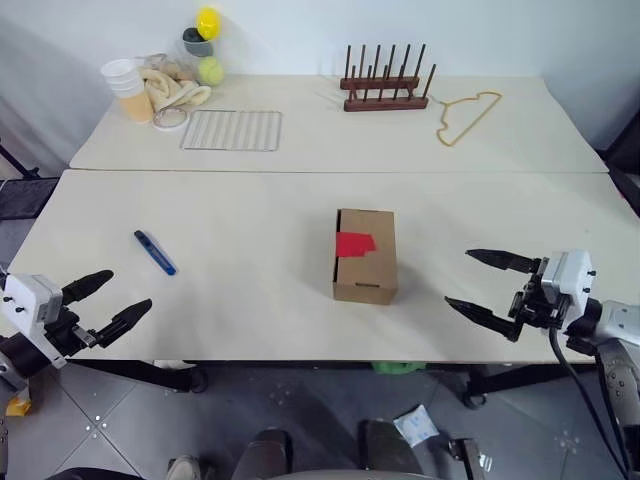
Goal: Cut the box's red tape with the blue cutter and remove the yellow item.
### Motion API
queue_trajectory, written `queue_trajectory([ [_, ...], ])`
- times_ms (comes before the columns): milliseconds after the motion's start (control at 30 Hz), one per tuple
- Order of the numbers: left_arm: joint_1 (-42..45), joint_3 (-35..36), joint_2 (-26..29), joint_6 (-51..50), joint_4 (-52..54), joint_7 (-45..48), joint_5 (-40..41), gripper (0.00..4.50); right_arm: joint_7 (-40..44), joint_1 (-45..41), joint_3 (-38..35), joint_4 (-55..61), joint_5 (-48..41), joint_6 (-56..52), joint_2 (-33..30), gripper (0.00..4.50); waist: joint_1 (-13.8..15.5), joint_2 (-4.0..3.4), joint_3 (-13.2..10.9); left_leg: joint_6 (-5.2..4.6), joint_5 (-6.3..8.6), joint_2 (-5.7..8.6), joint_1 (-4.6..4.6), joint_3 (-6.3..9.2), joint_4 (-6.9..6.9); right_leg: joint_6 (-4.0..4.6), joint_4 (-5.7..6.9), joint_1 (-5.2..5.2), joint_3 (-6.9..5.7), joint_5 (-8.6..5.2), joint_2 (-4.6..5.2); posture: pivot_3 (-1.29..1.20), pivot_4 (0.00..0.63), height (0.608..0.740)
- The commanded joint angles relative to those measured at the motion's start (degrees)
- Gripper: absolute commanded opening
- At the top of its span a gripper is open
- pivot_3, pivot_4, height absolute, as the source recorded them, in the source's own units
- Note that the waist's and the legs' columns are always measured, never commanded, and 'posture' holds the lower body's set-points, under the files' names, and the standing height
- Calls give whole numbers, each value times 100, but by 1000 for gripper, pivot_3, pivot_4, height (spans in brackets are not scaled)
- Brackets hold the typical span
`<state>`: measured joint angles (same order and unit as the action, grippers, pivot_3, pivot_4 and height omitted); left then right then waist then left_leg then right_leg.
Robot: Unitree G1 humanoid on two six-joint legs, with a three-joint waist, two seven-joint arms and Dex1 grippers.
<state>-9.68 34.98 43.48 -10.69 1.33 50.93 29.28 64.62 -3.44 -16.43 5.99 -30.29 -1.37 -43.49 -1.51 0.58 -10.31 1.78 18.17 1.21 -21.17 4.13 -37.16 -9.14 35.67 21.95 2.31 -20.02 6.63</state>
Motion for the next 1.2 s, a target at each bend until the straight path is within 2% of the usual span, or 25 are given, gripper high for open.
queue_trajectory([
  [33,-76,88,78,-7,158,45,29,4465,-67,5,-24,187,10,62,47,4500,1,0,0,0,0,0,0,0,-1,0,1,0,0,0,0,0,150,740],
  [400,35,-293,-56,-670,711,96,375,4465,-317,-139,256,285,145,-78,162,4500,8,0,0,-1,0,0,0,1,-1,0,3,0,1,0,2,0,150,740],
  [533,310,-613,-75,-701,775,104,300,3623,-339,-243,430,254,288,-76,179,4500,6,0,0,-1,0,0,1,1,-1,0,4,0,1,0,0,0,150,740],
  [633,712,-1087,-158,-743,814,-7,174,2689,-534,-447,603,161,500,-127,223,3591,8,0,0,2,-1,2,0,1,-3,0,6,1,1,0,1,0,150,740],
  [867,1796,-2342,-478,-593,514,-94,-427,527,-1044,-887,1121,-124,1288,-217,286,1086,13,0,0,5,-3,10,-3,0,-5,0,18,10,-1,0,-2,0,150,740],
  [933,2122,-2712,-642,-629,355,-82,-567,1,-1141,-1044,1311,-266,1500,-246,337,394,13,0,0,6,-4,21,-6,-2,-10,-1,20,12,-1,1,-3,0,150,740],
  [967,2329,-2938,-770,-617,230,-110,-687,0,-1178,-1111,1409,-347,1610,-221,384,38,13,0,0,7,-4,22,-5,-2,-10,-1,22,13,-1,1,-3,0,150,740],
  [1033,2739,-3360,-1014,-646,-40,-161,-926,0,-1332,-1231,1577,-477,1832,-256,479,38,13,0,0,8,-5,28,-9,-2,-15,-2,28,17,-4,1,-5,0,150,740],
  [1200,3553,-3870,-1544,-832,-750,-311,-1236,0,-1403,-1351,1788,-408,1886,-822,554,38,3,0,0,12,-10,32,-26,-13,-23,-4,50,46,-3,2,-4,0,150,740],
])
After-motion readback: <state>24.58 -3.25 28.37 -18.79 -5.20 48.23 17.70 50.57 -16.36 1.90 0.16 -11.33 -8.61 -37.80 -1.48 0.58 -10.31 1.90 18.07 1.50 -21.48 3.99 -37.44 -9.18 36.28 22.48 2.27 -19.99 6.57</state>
